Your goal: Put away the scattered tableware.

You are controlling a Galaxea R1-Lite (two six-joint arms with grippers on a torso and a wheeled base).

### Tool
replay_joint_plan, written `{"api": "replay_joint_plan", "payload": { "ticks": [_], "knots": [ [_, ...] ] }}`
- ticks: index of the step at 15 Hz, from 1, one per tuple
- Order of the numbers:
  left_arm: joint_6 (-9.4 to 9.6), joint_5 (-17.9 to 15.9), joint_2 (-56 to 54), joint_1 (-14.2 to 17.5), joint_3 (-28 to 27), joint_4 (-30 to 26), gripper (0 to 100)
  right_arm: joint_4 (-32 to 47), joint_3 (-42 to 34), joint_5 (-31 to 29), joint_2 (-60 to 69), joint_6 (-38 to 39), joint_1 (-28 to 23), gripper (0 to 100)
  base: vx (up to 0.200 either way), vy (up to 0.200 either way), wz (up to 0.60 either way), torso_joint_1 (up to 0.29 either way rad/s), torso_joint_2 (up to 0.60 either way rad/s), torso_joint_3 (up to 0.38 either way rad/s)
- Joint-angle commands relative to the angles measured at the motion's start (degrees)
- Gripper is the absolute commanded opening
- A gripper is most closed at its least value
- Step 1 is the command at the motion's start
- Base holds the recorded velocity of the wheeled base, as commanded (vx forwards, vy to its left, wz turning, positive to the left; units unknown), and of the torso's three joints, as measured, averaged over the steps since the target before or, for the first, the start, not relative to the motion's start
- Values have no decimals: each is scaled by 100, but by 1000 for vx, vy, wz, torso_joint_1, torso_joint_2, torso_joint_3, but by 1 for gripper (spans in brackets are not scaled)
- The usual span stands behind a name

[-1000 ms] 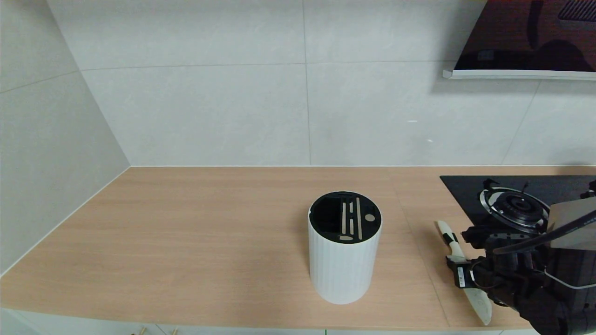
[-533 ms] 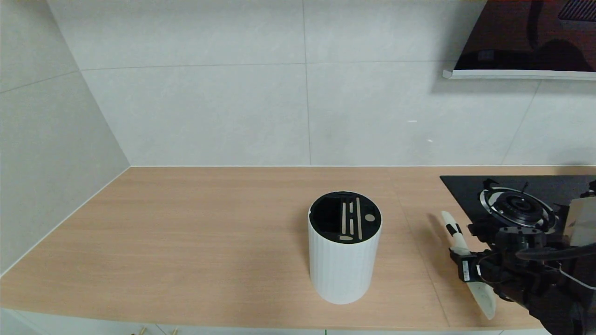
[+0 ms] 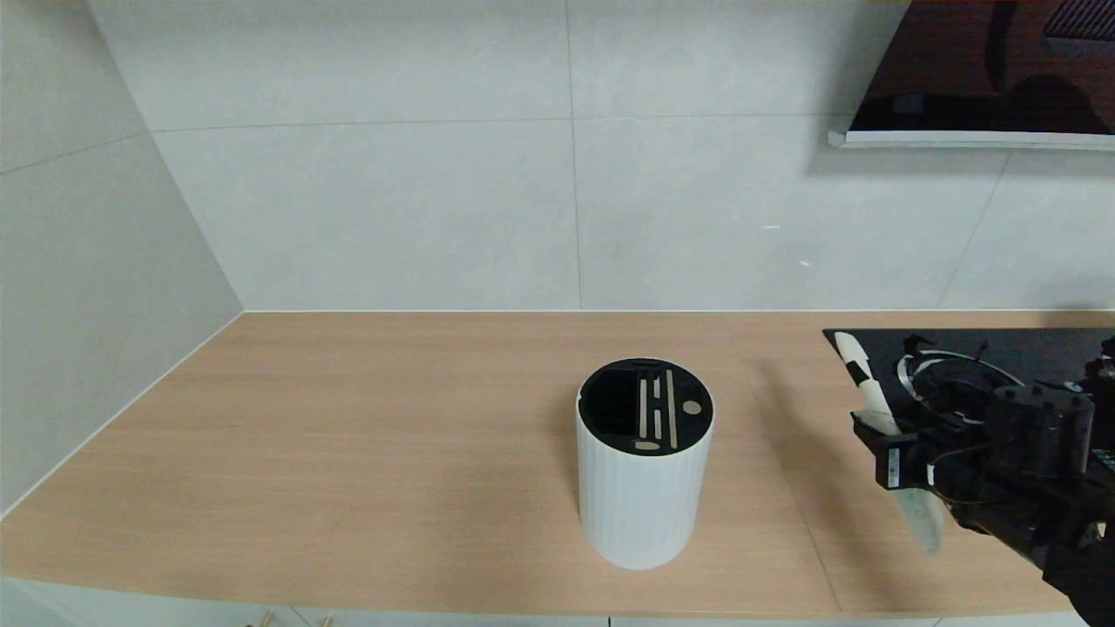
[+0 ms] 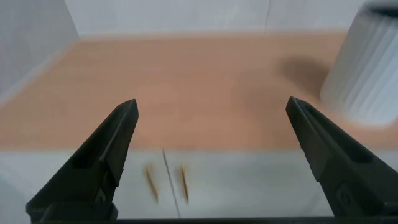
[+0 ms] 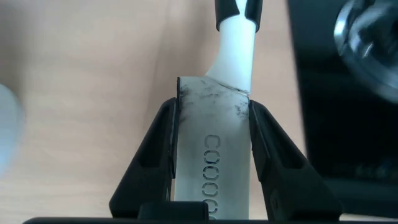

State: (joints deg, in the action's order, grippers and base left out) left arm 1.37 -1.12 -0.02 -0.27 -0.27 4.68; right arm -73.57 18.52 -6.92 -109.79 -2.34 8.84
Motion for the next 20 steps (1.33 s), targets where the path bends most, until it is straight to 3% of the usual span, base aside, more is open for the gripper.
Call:
{"api": "replay_joint_plan", "payload": {
  "ticks": [1, 3, 5, 9, 10, 12, 13, 14, 15, 16, 18, 20],
  "knots": [
    [4, -283, 20, 0, -237, -81, 100, 308, 266, -19, 643, -12, 180, 0, 0, 0, 0, 0, 0, 0],
    [-49, -1294, 424, -87, -1010, -644, 100, 1003, 987, -143, 889, -12, 355, 0, 0, 0, 0, 0, 0, 0],
    [-57, -2024, 1444, -184, -1757, -987, 100, 1627, 1602, -248, 1091, -12, 716, 0, 0, 0, 0, 0, 0, 0],
    [13, -3140, 4292, -246, -3137, -653, 100, 2259, 2596, -292, 1399, 6, 1735, 0, 0, 0, 0, 0, 0, 0],
    [13, -3254, 4617, -325, -3225, -503, 100, 2312, 2578, -292, 1452, 14, 1920, 0, 0, 0, 0, 0, 0, 0],
    [-145, -3324, 5619, -738, -3216, 305, 100, 2286, 2393, -327, 1566, 137, 2702, 0, 0, 0, 0, 0, 0, 0],
    [-163, -3324, 5636, -747, -3216, 323, 100, 2286, 2393, -327, 1566, 137, 2728, 0, 0, 0, 0, 0, 0, 0],
    [-646, -3324, 6058, -1239, -3225, 736, 100, 2312, 2402, -477, 1618, 216, 3273, 0, 0, 0, 0, 0, 0, 0],
    [-910, -3324, 6120, -1388, -3234, 877, 100, 2312, 2402, -485, 1618, 296, 3379, 0, 0, 0, 0, 0, 0, 0],
    [-1727, -3324, 6313, -1863, -3278, 1395, 100, 2312, 2411, -494, 1610, 392, 3643, 0, 0, 0, 0, 0, 0, 0],
    [-2712, -3280, 6691, -2575, -3295, 2274, 100, 2286, 2385, -503, 1618, 445, 3897, 0, 0, 0, 0, 0, 0, 0],
    [-3459, -2876, 7051, -2953, -3269, 2854, 100, 2295, 2385, -503, 1575, 682, 4100, 0, 0, 0, 0, 0, 0, 0]
  ]
}}
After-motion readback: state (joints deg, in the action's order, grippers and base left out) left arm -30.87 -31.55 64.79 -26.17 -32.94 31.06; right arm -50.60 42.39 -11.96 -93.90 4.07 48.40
